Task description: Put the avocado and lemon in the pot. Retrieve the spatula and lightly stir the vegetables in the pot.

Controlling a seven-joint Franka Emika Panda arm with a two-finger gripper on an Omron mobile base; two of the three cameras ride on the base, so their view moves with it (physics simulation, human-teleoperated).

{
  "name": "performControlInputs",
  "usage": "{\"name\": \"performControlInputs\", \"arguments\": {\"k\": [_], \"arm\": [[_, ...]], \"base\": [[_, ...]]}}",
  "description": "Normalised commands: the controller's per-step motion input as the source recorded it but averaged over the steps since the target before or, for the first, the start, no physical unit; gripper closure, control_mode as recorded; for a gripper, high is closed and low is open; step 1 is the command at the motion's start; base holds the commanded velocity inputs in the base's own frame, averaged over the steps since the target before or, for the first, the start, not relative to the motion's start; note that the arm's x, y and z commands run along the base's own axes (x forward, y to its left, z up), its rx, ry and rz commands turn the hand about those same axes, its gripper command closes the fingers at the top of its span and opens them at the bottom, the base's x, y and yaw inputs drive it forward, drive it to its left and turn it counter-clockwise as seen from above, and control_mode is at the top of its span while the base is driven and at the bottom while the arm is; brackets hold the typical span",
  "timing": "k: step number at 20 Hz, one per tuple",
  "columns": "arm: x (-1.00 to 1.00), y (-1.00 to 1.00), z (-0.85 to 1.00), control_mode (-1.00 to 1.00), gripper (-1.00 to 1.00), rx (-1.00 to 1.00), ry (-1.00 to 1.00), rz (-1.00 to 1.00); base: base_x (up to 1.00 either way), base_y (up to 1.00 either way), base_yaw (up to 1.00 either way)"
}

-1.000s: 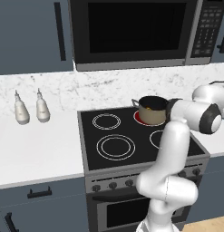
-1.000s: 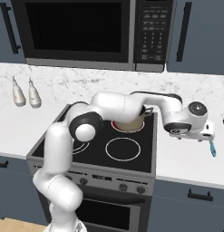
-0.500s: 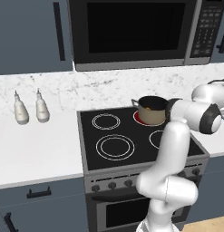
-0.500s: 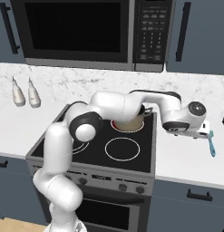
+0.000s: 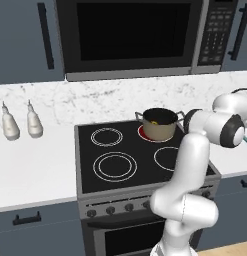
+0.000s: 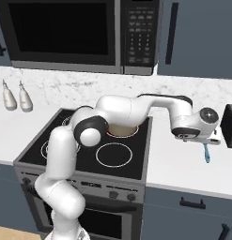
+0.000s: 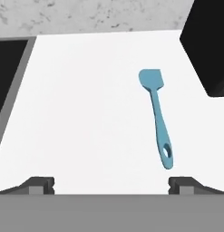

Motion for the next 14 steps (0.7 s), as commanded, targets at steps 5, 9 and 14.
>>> {"name": "performControlInputs", "arguments": {"k": [5,9,14], "arm": [[0.00,0.00,0.00,1.00,-1.00,0.00,0.00,0.00],[0.00,0.00,0.00,1.00,-1.00,0.00,0.00,0.00],[0.00,0.00,0.00,1.00,-1.00,0.00,0.00,0.00]], "base": [[-0.16,-0.69,0.01],[-0.53,-0.07,0.00],[0.74,-0.25,0.08]]}}
